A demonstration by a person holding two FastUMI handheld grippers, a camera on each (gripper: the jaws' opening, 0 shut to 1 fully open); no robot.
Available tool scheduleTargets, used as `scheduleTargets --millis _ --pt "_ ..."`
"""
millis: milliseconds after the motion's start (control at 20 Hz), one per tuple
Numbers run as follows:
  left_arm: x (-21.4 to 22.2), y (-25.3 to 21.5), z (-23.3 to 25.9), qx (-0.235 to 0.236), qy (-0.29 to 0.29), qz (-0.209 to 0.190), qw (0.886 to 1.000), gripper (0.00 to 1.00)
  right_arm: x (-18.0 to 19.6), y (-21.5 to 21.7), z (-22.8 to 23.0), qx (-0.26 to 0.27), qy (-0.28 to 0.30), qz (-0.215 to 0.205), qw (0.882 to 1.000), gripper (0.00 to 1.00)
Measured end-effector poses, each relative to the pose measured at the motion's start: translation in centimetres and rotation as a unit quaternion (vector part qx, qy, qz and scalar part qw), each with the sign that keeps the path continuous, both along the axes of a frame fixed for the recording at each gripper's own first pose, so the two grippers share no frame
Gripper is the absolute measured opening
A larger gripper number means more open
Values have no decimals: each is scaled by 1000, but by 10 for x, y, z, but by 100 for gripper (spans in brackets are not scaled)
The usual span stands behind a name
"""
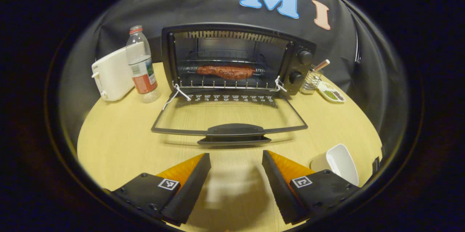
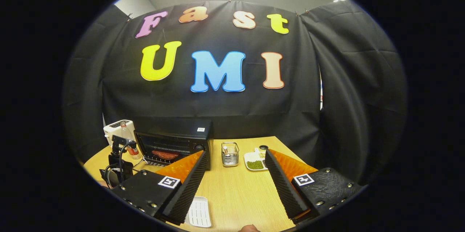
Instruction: Open the electric oven with the left hand, put the food in, and close the electric oven.
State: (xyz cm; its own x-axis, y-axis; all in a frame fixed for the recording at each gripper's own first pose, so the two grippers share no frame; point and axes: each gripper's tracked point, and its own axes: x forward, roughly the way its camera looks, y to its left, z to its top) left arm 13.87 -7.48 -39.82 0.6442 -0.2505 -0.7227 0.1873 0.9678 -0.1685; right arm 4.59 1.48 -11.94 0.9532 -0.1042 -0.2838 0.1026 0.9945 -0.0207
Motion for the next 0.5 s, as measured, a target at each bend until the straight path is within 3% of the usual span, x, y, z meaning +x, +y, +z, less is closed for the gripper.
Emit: scheduleTargets --millis 350,500 --pt "10 -2 -15 11 7 -6 1000 100 -1 -1 -4 -11 11 -6 1000 98" --pt "17 -2 -17 29 0 -18 999 92 2 3 -2 -24 8 0 1000 98"
